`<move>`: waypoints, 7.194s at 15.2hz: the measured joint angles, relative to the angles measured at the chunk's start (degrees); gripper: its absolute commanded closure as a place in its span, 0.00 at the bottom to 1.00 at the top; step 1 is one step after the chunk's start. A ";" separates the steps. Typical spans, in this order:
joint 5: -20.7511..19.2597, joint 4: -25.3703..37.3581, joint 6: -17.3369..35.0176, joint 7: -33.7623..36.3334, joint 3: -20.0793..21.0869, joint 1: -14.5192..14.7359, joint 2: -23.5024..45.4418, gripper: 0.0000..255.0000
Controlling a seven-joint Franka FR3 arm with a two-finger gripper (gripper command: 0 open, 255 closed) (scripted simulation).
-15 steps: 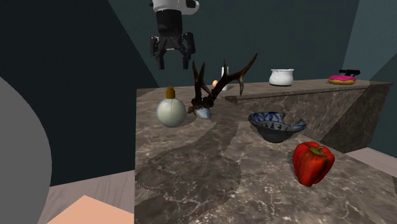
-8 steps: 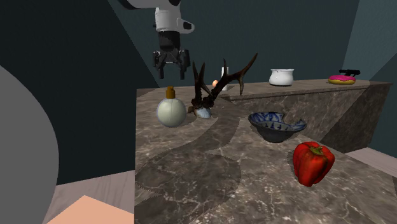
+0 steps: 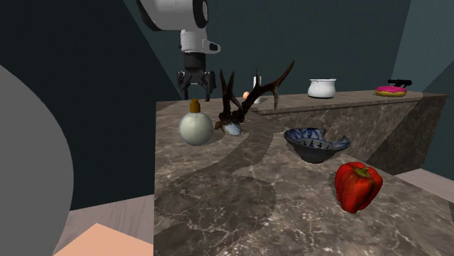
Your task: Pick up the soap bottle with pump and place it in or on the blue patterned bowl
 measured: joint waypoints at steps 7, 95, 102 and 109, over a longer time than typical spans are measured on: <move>-0.26 -1.83 2.91 0.19 -0.11 0.05 1.09 0.00; 3.34 24.52 -19.91 -38.43 -12.68 -24.89 3.99 1.00; 3.32 17.54 -14.02 -38.43 -12.70 -24.92 2.88 1.00; 3.30 13.74 -9.96 -38.26 -12.66 -24.84 3.15 1.00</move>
